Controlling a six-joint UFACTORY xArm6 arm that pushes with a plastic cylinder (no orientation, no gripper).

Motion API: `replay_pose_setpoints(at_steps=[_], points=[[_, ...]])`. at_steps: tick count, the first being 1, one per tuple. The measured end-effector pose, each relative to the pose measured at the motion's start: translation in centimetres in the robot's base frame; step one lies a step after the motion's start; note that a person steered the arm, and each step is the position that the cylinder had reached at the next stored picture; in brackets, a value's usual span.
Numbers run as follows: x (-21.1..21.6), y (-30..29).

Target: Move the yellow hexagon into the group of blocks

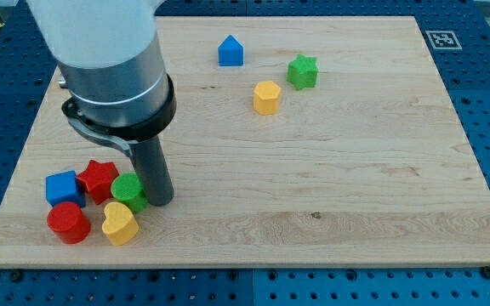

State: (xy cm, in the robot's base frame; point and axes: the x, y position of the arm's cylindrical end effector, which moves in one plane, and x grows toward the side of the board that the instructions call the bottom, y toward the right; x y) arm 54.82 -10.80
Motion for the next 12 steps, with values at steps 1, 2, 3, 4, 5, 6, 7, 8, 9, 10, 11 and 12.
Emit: replay_pose_setpoints(at_steps=[1,2,3,4,5,6,7,8,9,10,11,12], points=[[0.0,7.9],[-1.5,17.0],[-4.8,23.3],[-9.7,25.2],[-13.6,23.9],[-14.8,21.3],[-15.5,21.0],[-17.9,20.2],[-18.1,17.0],[-18.1,16.1],[-17.4,16.0],[-16.8,14.1]])
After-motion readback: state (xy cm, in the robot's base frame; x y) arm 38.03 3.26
